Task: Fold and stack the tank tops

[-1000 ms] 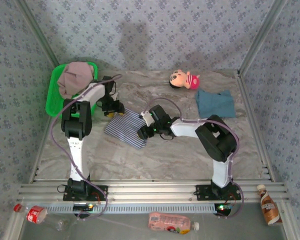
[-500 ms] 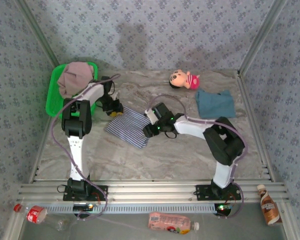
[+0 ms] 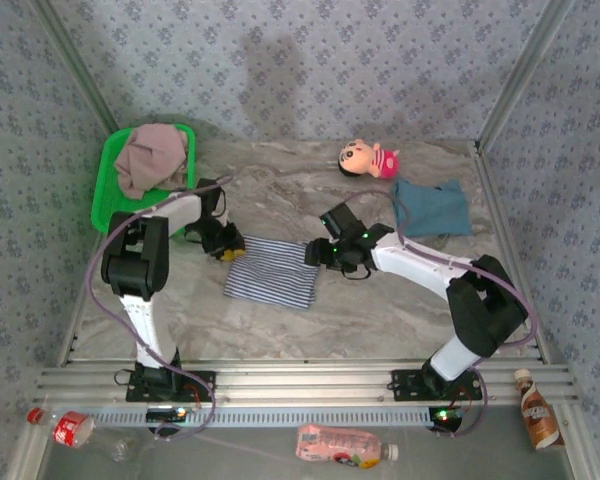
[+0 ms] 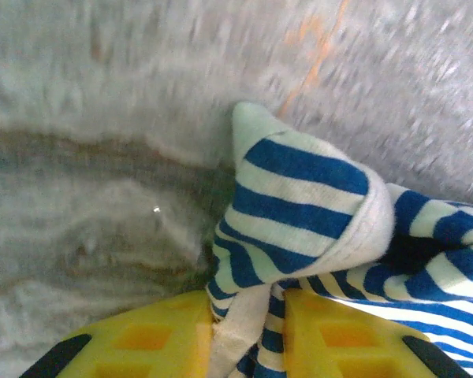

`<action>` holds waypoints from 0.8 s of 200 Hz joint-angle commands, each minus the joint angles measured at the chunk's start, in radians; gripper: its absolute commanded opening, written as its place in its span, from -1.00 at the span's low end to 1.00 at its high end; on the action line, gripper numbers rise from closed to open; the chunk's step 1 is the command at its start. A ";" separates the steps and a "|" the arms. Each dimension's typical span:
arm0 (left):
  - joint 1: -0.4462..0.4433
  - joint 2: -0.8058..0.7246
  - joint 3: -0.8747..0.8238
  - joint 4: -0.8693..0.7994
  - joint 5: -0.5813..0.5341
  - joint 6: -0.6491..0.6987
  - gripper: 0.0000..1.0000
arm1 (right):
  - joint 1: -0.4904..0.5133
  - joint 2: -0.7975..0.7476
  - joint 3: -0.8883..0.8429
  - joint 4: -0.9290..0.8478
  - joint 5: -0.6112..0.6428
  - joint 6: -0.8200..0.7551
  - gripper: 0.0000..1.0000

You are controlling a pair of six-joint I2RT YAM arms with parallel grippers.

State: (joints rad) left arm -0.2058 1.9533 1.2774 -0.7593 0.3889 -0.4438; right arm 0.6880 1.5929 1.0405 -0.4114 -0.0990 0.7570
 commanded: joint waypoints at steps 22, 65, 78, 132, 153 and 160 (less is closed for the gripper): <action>-0.016 -0.055 -0.163 0.017 -0.061 -0.116 -0.43 | 0.028 0.096 0.028 -0.070 0.002 0.085 0.29; -0.028 -0.092 -0.237 0.056 -0.062 -0.130 -0.44 | 0.078 0.194 0.070 -0.031 0.001 0.022 0.21; -0.032 -0.099 -0.246 0.055 -0.066 -0.122 -0.45 | 0.098 0.213 0.087 -0.028 0.009 0.008 0.18; -0.036 -0.114 -0.273 0.066 -0.067 -0.113 -0.50 | 0.133 0.279 0.143 -0.058 0.058 -0.031 0.06; -0.046 -0.106 -0.274 0.068 -0.064 -0.108 -0.51 | 0.148 0.302 0.200 -0.071 0.065 -0.046 -0.01; -0.046 -0.107 -0.276 0.068 -0.064 -0.108 -0.51 | 0.154 0.310 0.200 -0.071 0.060 -0.045 -0.03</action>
State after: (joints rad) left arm -0.2253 1.8065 1.0615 -0.5766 0.3656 -0.5514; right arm 0.8207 1.8637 1.1854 -0.4694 -0.0666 0.7383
